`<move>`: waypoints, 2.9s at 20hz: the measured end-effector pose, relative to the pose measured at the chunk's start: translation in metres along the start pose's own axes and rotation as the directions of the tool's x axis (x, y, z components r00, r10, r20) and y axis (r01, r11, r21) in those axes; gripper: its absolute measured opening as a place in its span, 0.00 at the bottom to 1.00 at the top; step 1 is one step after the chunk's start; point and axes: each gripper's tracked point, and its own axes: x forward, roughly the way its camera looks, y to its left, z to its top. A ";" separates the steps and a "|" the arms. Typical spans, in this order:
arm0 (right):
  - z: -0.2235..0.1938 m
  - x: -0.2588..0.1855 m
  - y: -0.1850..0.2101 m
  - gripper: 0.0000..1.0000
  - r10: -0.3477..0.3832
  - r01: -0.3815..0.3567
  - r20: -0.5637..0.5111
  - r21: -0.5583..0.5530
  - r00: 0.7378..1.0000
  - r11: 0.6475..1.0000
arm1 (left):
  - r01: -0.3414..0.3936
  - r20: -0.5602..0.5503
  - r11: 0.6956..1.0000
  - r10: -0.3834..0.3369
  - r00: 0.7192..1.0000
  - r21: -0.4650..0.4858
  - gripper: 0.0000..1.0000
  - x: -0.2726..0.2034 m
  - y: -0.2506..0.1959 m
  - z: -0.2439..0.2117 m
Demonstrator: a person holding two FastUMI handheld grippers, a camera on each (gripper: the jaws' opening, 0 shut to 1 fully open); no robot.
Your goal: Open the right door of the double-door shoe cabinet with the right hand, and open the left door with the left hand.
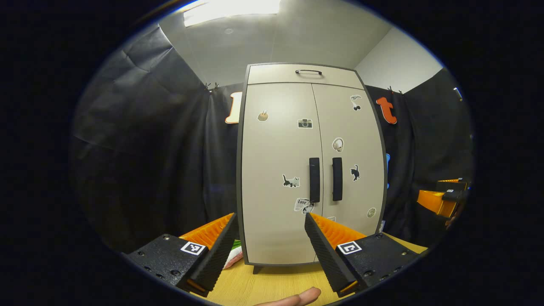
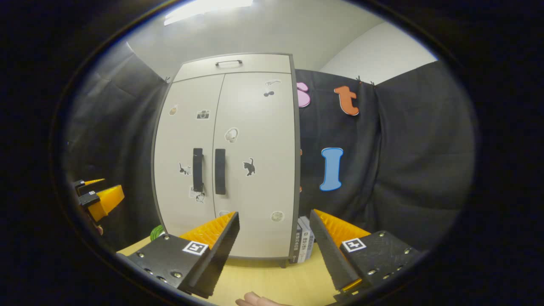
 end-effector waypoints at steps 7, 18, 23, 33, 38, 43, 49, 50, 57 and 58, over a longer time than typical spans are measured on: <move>0.024 0.064 0.027 1.00 0.032 -0.031 0.033 -0.025 0.999 0.999 | 0.027 -0.009 1.000 -0.027 1.000 -0.002 0.97 0.002 0.000 -0.005; 0.032 0.163 0.112 0.94 0.147 -0.146 0.009 -0.050 0.989 0.988 | 0.033 -0.030 0.999 -0.034 0.999 -0.028 0.97 -0.006 0.022 -0.027; 0.030 0.187 0.146 0.94 0.171 -0.171 -0.010 -0.013 0.985 0.985 | 0.036 -0.043 0.999 -0.038 0.998 -0.040 0.96 -0.016 0.036 -0.036; 0.008 0.233 0.154 0.84 0.067 -0.070 -0.041 -0.060 0.997 0.996 | 0.038 -0.040 0.998 -0.041 0.998 -0.053 0.95 -0.030 0.061 -0.048; 0.010 0.236 0.150 0.68 0.020 -0.016 -0.062 0.071 0.998 0.997 | 0.007 -0.027 0.999 -0.008 1.000 -0.049 0.95 -0.029 0.079 -0.048; 0.008 0.236 0.151 0.59 0.024 -0.013 -0.095 0.122 0.995 0.992 | 0.005 -0.035 0.999 -0.007 0.999 -0.054 0.95 -0.030 0.082 -0.051; 0.009 0.233 0.159 0.22 0.024 -0.024 -0.079 0.000 0.997 1.000 | -0.003 -0.026 1.000 0.002 1.000 -0.031 0.97 -0.034 0.083 -0.046; 0.008 0.230 0.159 0.18 0.037 -0.036 -0.092 0.015 0.995 0.999 | -0.005 -0.026 1.000 0.005 1.000 -0.027 0.97 -0.035 0.084 -0.045; 0.011 0.198 0.150 0.18 0.163 -0.156 -0.149 0.054 0.975 0.986 | -0.016 -0.025 1.000 0.015 1.000 -0.025 0.96 -0.039 0.077 -0.039; 0.011 0.197 0.149 0.18 0.175 -0.168 -0.153 0.057 0.973 0.984 | -0.017 -0.026 1.000 0.016 1.000 -0.023 0.96 -0.041 0.075 -0.038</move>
